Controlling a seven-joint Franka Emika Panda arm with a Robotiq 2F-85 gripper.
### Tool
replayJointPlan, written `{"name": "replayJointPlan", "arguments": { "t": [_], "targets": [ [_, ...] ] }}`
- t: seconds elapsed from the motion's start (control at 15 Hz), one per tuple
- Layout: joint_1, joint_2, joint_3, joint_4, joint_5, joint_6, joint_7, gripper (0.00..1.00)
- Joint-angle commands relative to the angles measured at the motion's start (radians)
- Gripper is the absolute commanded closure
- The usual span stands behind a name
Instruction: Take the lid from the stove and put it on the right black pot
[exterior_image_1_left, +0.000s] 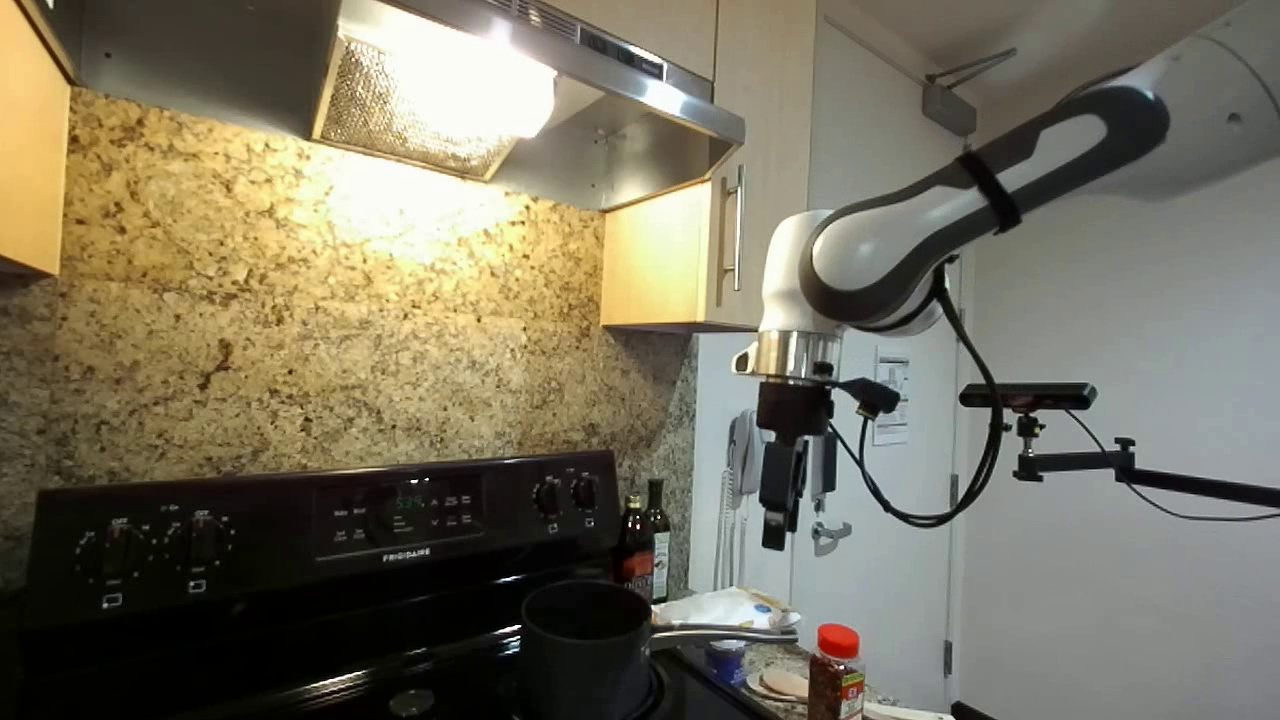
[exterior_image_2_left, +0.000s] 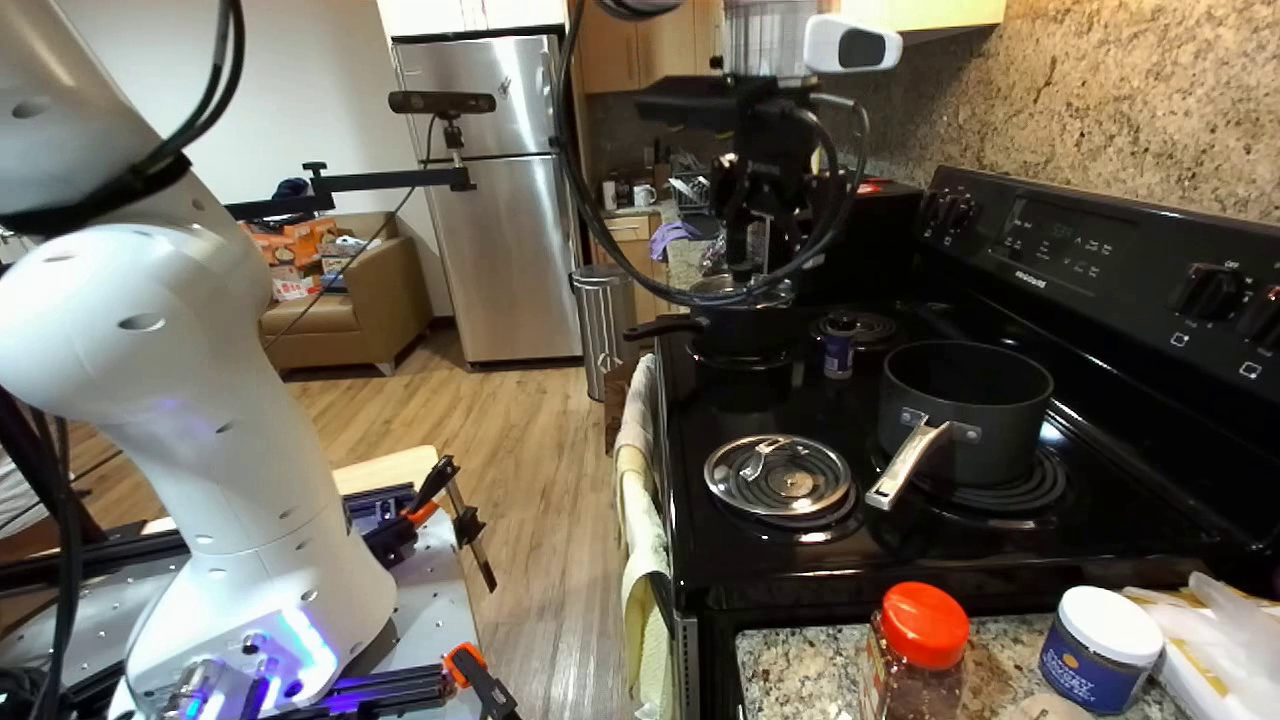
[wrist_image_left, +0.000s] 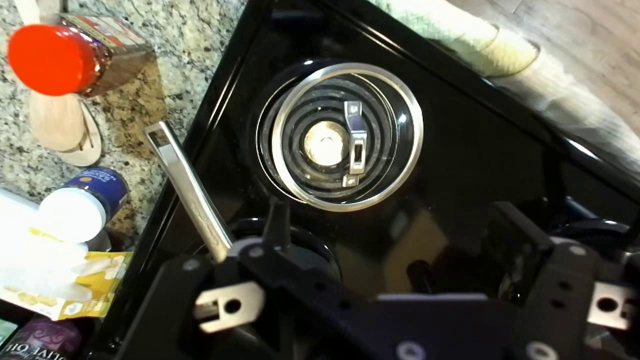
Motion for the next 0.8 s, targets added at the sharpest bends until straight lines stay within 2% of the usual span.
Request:
{"name": "replayJointPlan", "arguments": {
  "t": [0.0,0.27,0.73],
  "targets": [
    [-0.014,0.098,0.0,-0.028,0.101,0.158,-0.039,0.0],
    [-0.023,0.216,0.012,-0.003,0.193,0.214,-0.055,0.0],
    [-0.032,0.376,0.061,0.068,0.071,0.213,0.069,0.0]
  ]
}}
